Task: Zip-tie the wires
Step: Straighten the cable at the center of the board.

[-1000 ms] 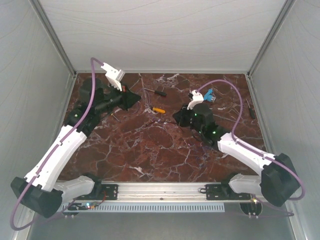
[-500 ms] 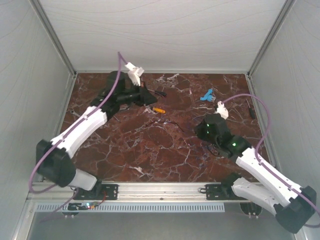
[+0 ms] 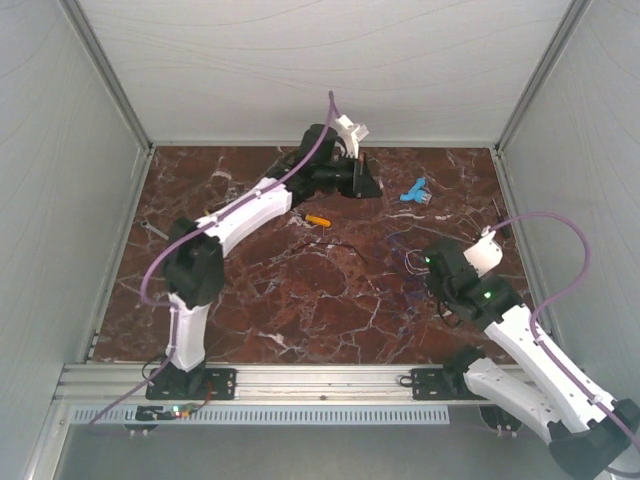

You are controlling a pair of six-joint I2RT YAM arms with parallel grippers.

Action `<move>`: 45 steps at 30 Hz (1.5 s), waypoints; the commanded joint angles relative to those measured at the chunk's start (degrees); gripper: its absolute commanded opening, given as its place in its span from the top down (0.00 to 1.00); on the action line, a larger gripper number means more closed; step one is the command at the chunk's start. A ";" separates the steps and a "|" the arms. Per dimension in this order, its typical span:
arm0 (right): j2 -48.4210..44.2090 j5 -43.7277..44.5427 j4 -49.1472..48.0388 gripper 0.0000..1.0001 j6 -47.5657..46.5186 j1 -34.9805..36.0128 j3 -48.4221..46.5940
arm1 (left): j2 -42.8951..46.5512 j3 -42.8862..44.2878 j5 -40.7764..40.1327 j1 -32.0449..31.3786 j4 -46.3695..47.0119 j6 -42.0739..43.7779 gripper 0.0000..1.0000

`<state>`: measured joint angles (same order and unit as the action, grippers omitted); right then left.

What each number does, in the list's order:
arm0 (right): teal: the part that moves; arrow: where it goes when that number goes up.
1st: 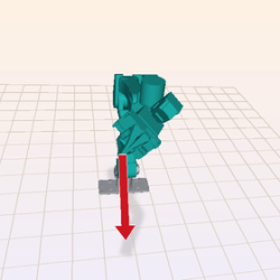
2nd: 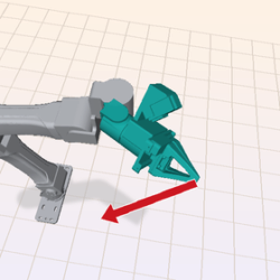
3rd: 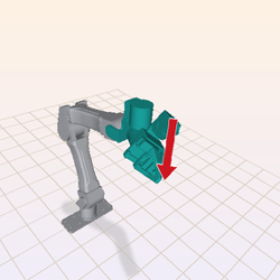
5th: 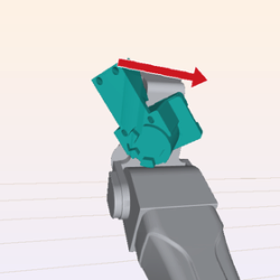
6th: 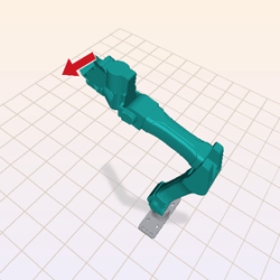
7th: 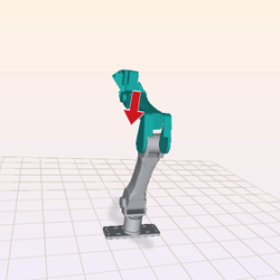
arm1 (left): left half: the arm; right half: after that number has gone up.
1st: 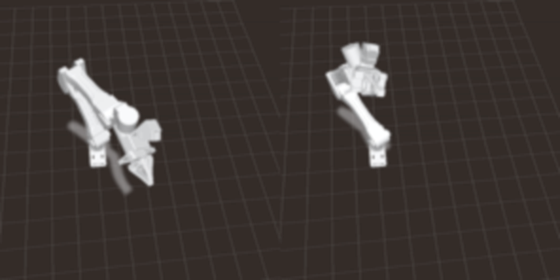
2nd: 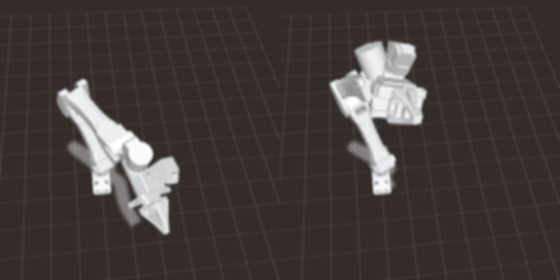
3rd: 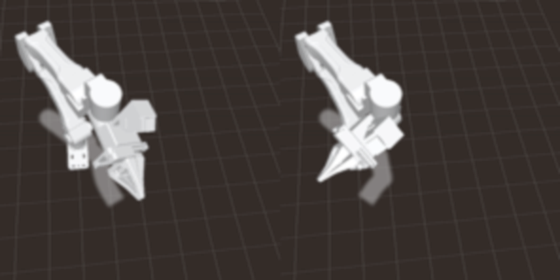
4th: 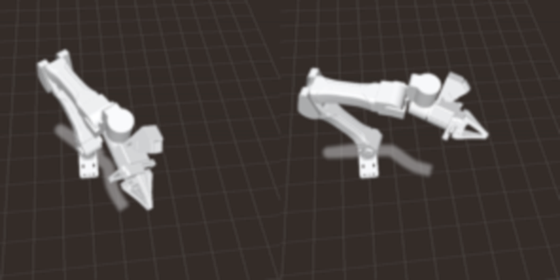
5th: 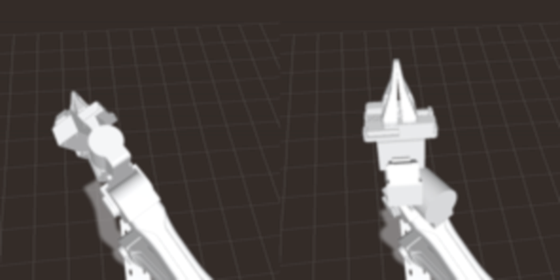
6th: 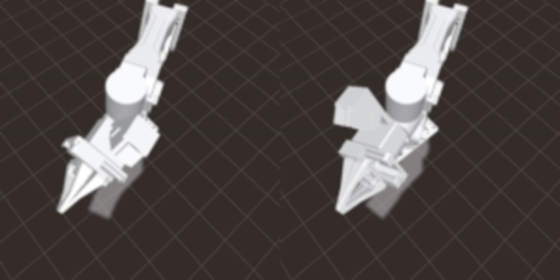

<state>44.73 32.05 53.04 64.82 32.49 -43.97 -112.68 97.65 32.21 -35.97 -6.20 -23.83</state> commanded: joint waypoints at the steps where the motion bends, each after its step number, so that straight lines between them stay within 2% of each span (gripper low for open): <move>1: -1.50 6.15 6.99 1.00 6.86 -2.40 -1.25 | -8.01 9.30 1.85 -1.39 -1.07 -1.02 1.00; 5: -2.06 5.14 7.91 1.00 10.74 -4.22 0.76 | -15.71 17.69 3.43 -1.94 -3.75 -0.67 1.00; 11: -0.80 2.38 7.96 1.00 16.28 -5.53 4.25 | -23.78 22.88 6.12 -2.99 -4.26 -1.27 1.00; 22: 4.59 -2.59 8.15 1.00 21.97 -6.85 7.72 | -29.77 23.29 8.04 -4.13 -6.77 0.80 1.00; 32: 3.00 -2.78 8.93 1.00 24.52 -7.48 10.35 | -30.68 20.80 7.14 -5.26 -7.32 1.70 1.00; 36: 2.62 -2.95 8.27 0.83 23.74 -7.58 10.88 | -30.74 20.79 6.00 -5.23 -8.10 2.73 0.91; 38: 2.16 -2.94 7.53 0.75 22.96 -7.58 11.15 | -30.76 20.81 5.51 -5.25 -8.63 3.43 0.81; 41: 1.08 -3.00 6.84 0.67 22.18 -7.56 11.18 | -30.60 20.76 4.42 -5.25 -9.50 4.32 0.66; 45: -0.64 -2.32 6.69 0.60 21.78 -7.60 10.89 | -30.47 21.30 3.05 -5.25 -10.39 5.45 0.53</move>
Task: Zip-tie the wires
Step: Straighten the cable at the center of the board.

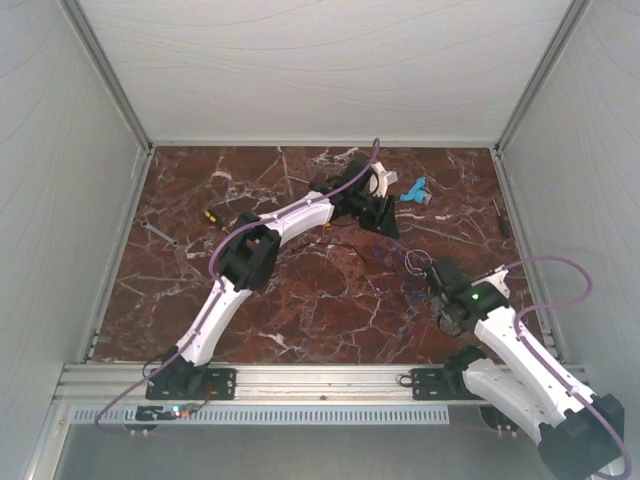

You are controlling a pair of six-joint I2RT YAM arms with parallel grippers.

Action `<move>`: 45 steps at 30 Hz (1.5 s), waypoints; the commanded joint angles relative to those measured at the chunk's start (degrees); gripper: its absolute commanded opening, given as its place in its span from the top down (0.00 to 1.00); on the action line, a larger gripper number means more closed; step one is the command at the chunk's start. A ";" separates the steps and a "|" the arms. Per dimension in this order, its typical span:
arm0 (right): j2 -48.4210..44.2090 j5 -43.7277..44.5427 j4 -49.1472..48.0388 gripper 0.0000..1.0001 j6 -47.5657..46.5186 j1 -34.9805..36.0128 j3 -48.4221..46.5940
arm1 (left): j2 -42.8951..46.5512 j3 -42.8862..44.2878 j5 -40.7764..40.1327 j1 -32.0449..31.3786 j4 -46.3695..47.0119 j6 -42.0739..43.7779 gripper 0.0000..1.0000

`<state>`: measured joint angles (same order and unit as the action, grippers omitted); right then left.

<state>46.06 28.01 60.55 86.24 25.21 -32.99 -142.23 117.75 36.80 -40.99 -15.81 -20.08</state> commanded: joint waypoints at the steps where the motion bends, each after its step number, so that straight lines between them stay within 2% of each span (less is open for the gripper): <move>1: -2.39 2.04 -0.83 0.58 0.21 -0.40 -0.26 | -0.98 1.40 -1.66 -0.23 -0.92 1.85 0.50; 7: -5.28 4.45 -0.83 0.41 -1.44 -0.36 -2.36 | -0.45 2.43 -3.84 -0.23 -2.49 3.00 0.33; 12: -8.19 7.63 -1.92 0.28 -4.98 -0.34 -4.22 | 2.42 0.60 -6.56 -0.23 -1.92 4.14 0.09; 15: -9.89 9.22 -3.70 0.21 -8.15 -0.34 -5.27 | 5.65 -1.56 -8.66 -0.23 -1.57 4.78 0.01; 22: -14.79 10.09 -11.82 0.16 -19.50 -0.34 -5.69 | 20.14 -13.05 -16.77 -0.23 1.21 5.82 0.00; 27: -18.11 7.68 -21.13 0.16 -28.14 -0.34 -4.11 | 31.71 -25.02 -25.13 -0.07 1.05 8.42 0.01; 33: -21.80 0.11 -33.00 0.17 -39.85 -0.38 -0.30 | 42.45 -39.94 -34.41 1.70 -2.37 8.31 0.13; 39: -22.83 -11.45 -41.75 0.17 -46.38 -0.35 3.39 | 45.38 -51.36 -35.98 7.59 0.09 7.50 0.26; 41: -21.81 -13.24 -41.97 0.17 -46.66 -0.34 3.31 | 44.80 -52.72 -35.20 8.77 1.07 9.23 0.29; 45: -19.43 -15.15 -40.97 0.17 -46.90 -0.39 2.66 | 41.42 -51.65 -35.46 9.42 1.89 11.95 0.31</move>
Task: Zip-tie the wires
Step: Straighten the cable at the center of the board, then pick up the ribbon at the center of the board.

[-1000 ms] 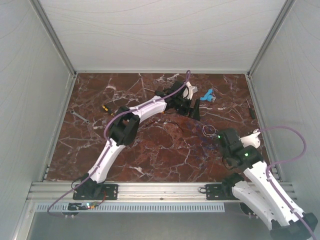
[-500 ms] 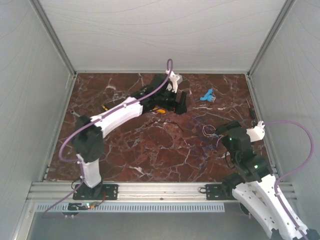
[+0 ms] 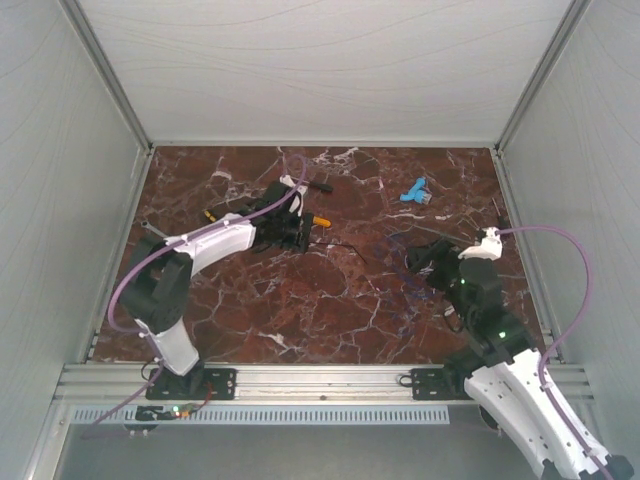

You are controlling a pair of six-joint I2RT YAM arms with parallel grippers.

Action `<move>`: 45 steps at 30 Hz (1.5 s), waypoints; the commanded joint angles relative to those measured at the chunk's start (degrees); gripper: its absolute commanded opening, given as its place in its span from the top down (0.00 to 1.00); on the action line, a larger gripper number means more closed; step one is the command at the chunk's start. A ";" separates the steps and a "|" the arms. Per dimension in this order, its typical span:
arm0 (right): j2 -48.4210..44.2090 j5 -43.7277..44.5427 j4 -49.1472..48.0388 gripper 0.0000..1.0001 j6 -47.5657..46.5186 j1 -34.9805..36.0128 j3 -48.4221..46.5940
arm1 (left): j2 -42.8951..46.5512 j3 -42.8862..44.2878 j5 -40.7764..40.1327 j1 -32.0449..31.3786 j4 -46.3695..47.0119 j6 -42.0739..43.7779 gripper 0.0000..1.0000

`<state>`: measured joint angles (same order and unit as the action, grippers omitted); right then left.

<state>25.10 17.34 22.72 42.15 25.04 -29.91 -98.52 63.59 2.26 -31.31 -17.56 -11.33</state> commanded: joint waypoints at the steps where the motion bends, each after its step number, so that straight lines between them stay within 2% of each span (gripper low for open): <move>1: 1.95 -4.83 -2.79 0.17 -2.92 -0.18 -0.49 | -3.27 2.84 -0.88 -0.10 4.17 3.63 0.31; 4: 2.19 -5.60 -2.04 0.17 -2.92 -0.19 -0.51 | -6.48 4.43 -0.53 0.39 5.02 4.71 0.32; 12: 0.19 -6.00 -0.53 0.16 -2.48 -0.24 1.13 | -12.03 8.02 1.26 1.42 6.09 7.65 0.43; 14: 0.29 -6.13 -0.41 0.16 -2.33 -0.20 1.41 | -13.13 8.60 1.61 1.43 5.96 8.43 0.48; 19: 1.09 -5.83 -0.81 0.16 -2.40 -0.19 1.43 | -14.23 7.72 3.69 1.43 6.84 9.57 0.70; 22: 1.88 -5.79 -1.73 0.16 -2.83 -0.22 1.26 | -13.67 5.85 4.59 1.42 8.47 10.12 0.75; 28: 3.93 -6.11 -2.88 0.16 -3.37 -0.23 0.49 | -13.32 3.17 5.51 0.81 9.85 12.09 0.75; 31: 4.40 -6.25 -2.90 0.16 -3.30 -0.21 0.22 | -12.87 1.50 3.04 -0.59 10.69 13.45 0.74; 32: 4.41 -6.27 -2.94 0.16 -3.23 -0.17 0.28 | -12.58 0.88 1.99 -1.13 11.10 13.82 0.78; 35: 4.12 -6.27 -2.81 0.15 -3.03 -0.21 0.47 | -11.76 -0.55 -0.60 -2.18 11.94 14.77 1.00; 39: 3.62 -6.23 -2.55 0.15 -2.93 -0.18 0.64 | -10.32 -2.21 -2.02 -2.55 13.21 15.59 1.00; 45: 3.13 -6.42 -2.76 0.15 -3.69 -0.20 -0.16 | -3.23 -5.66 -2.15 -3.63 15.34 17.34 1.00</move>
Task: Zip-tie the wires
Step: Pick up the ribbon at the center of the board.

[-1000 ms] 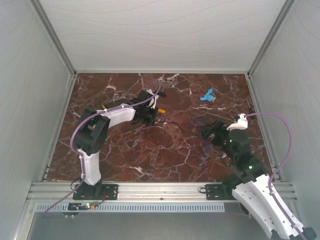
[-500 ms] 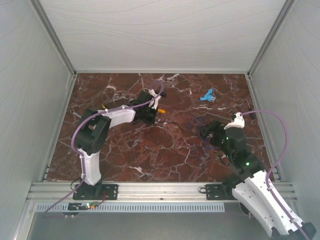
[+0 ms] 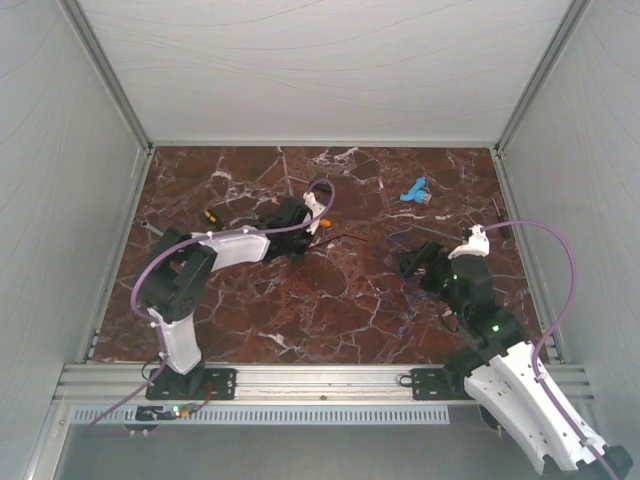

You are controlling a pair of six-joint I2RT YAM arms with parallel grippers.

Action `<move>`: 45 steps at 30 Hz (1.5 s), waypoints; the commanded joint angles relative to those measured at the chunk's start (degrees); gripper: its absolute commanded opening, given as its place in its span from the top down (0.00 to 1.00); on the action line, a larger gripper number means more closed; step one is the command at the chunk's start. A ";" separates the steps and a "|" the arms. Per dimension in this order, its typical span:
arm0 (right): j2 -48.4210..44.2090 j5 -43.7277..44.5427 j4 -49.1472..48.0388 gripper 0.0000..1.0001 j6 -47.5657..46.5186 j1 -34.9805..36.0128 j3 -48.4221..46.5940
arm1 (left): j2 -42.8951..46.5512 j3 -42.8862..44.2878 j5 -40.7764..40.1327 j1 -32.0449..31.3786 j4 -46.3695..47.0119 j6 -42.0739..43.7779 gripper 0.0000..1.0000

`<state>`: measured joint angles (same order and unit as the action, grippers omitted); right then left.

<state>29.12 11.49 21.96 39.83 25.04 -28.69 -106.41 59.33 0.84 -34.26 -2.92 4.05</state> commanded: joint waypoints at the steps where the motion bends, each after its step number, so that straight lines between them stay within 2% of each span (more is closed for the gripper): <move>1: -0.95 -0.57 -2.27 0.15 -1.84 -0.17 -1.60 | 5.94 -1.60 -0.73 -0.86 0.42 2.04 1.00; 5: -1.02 -2.68 -5.62 0.15 -6.38 -0.19 -3.16 | 10.02 -1.07 -3.86 -3.09 -1.42 1.48 1.00; 10: -0.56 -13.68 -17.14 0.16 -16.62 -0.24 -2.94 | 14.71 1.65 -9.54 -8.73 -5.93 0.46 1.00; 14: 2.71 -21.61 -23.35 0.19 -21.65 0.12 -3.66 | 18.49 5.53 -10.81 -11.91 -12.79 -0.85 1.00; 17: 7.44 -25.50 -23.30 0.20 -26.48 2.00 -6.64 | 19.94 10.13 -11.42 -13.98 -20.75 -0.98 1.00; 20: 11.72 -24.06 -21.82 0.21 -31.59 6.04 -9.52 | 21.09 14.34 -11.07 -15.19 -29.27 -0.68 1.00; 24: 13.46 -22.91 -24.38 0.22 -34.18 11.08 -8.76 | 24.46 15.09 -10.71 -15.48 -37.21 0.90 1.00; 27: 14.46 -22.97 -24.88 0.23 -36.48 13.99 -7.97 | 28.75 12.20 -10.54 -15.57 -36.84 3.02 1.00; 30: 16.56 -24.08 -24.70 0.24 -37.61 15.72 -8.07 | 32.83 9.31 -6.99 -15.66 -33.80 3.28 1.00; 38: 21.39 -19.73 -25.93 0.24 -41.62 20.33 -8.69 | 35.06 5.43 1.21 -15.69 -30.93 4.81 1.00; 42: 24.41 -19.45 -26.09 0.24 -42.05 20.74 -8.84 | 36.77 3.74 2.79 -15.68 -29.84 4.95 1.00; 45: 26.62 -19.70 -26.62 0.30 -41.99 21.39 -8.91 | 37.50 2.72 4.56 -15.70 -29.50 4.78 1.00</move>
<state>53.74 -9.15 -1.58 -0.67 45.52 -36.64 -71.40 62.43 1.56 -49.78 -35.86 8.21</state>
